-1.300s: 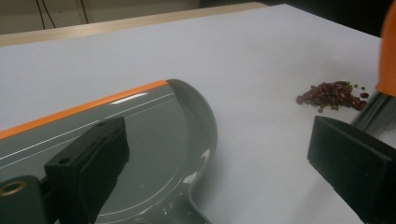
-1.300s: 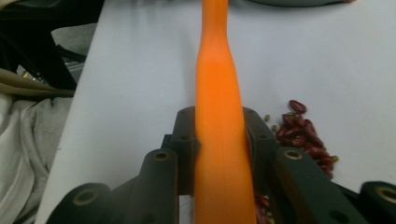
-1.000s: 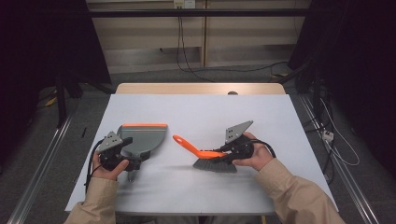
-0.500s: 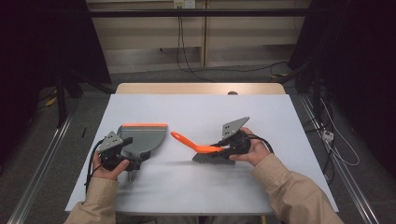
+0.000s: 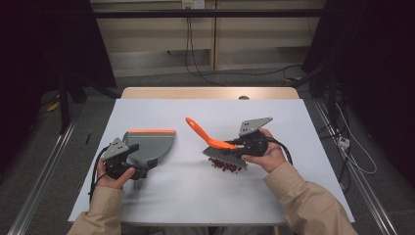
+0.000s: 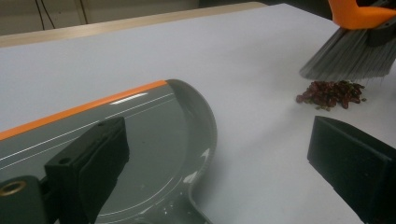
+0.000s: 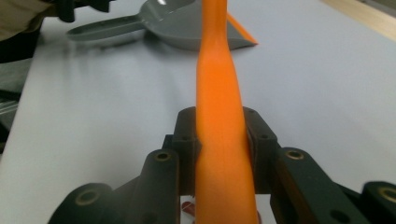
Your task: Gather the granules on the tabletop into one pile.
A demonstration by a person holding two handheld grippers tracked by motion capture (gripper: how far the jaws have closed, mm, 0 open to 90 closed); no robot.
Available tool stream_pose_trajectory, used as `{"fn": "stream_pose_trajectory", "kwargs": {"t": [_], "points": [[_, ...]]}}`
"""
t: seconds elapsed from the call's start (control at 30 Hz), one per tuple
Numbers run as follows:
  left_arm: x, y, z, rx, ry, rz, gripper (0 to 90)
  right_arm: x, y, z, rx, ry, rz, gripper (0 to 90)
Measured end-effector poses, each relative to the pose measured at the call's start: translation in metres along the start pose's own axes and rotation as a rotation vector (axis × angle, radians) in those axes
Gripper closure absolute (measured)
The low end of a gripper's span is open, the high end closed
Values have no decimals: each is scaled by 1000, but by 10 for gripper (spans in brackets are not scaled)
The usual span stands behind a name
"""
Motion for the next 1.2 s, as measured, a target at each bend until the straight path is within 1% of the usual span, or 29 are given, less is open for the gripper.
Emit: {"fn": "stream_pose_trajectory", "kwargs": {"t": [0.03,0.1,0.2,0.23,0.27,0.3,0.33,0.4,0.47,0.5,0.67,0.73,0.83,0.9,0.93,1.0,1.07,1.1,1.17,1.2], "points": [[0,0,0,-1,-1,0,52,-3,1,2,10,-22,5,711],[-1,1,1,-7,-1,8,52,-7,1,5,14,-62,12,710],[-1,1,1,-5,-3,8,52,-14,-1,9,47,-139,11,710],[-1,1,1,-4,-4,8,52,-17,-2,10,68,-184,15,711],[-1,1,1,-4,-6,9,52,-19,-4,11,76,-208,21,711],[-1,1,1,-1,-8,9,52,-22,-5,12,95,-241,29,710],[-1,1,1,-2,-9,9,52,-26,-8,14,110,-286,34,710],[-1,2,1,-3,-11,10,52,-30,-12,15,126,-325,42,710],[-1,2,1,-4,-13,11,52,-35,-17,15,159,-374,44,711],[-1,2,1,-5,-13,13,52,-37,-19,15,166,-403,42,711],[-2,3,3,-6,-18,19,52,-45,-27,15,189,-517,38,711],[-2,3,3,-5,-19,19,52,-48,-31,15,212,-557,38,711],[-2,3,3,-6,-19,18,52,-50,-35,16,216,-611,27,710],[-2,2,3,-4,-20,16,52,-52,-38,16,217,-629,28,711],[-2,2,3,-3,-20,15,52,-53,-39,17,222,-646,27,710],[-1,3,4,-7,-19,17,52,-54,-41,18,224,-659,25,710],[-2,3,4,-7,-19,19,52,-55,-42,18,214,-685,15,711],[-2,4,4,-8,-18,21,52,-55,-43,18,209,-686,12,711],[-2,3,4,-7,-19,19,52,-56,-44,19,202,-705,4,711],[-2,3,4,-5,-19,19,52,-56,-45,19,198,-702,-3,711]]}}
Point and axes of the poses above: each handheld gripper's, and its own axes: x roughly forward along the jaws, y roughly out of its top, z roughly to its right, the point moved 5 cm from there along x, roughly forward along the jaws, and after that the axes turned 12 degrees about z, right-handed, at the moved point
